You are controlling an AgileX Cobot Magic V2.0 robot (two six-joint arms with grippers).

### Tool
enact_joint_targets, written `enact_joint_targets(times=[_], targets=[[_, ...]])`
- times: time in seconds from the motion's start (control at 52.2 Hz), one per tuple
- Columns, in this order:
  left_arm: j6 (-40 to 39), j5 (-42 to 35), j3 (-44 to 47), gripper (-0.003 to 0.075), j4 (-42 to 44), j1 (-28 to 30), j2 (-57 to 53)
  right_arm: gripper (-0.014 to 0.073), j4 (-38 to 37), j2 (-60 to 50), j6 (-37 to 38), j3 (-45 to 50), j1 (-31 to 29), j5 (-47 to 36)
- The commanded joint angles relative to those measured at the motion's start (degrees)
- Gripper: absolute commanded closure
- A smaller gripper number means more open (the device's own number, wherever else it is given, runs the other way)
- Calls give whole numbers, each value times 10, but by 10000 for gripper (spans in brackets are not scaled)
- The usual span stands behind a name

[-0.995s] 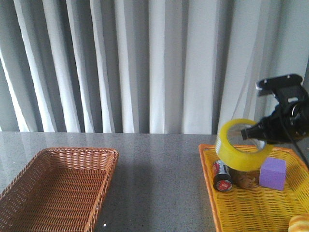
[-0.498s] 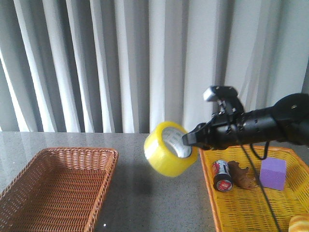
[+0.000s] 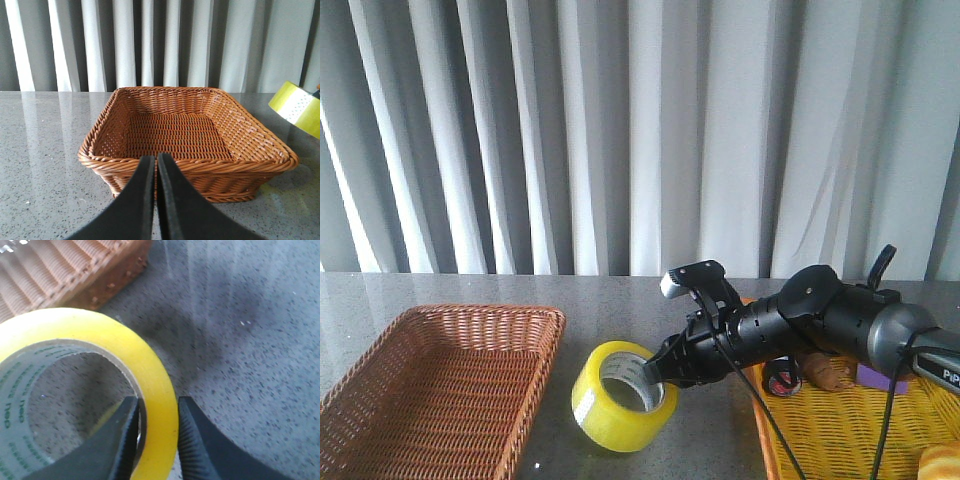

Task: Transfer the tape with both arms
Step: 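Carry the tape toward the table center and set it down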

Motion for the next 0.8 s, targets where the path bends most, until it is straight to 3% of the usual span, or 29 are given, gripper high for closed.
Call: enact_joint_targets(times=[0.0,0.364,0.593,0.785], targets=[[-4,-42,-17,726,-6,-1,-9,373,-7,-35,26,-19,-1,-19],[-4,-42,-17,726,-6,-1,-9,348,-39,-45,55,-36,-1,12],[-4,-42,-17,726,-6,-1,-9,338,-57,-130,79,-91,-2,55],[-4,-42,-17,726,-6,-1,-9,435,-77,-256,75,-58,-2,29]])
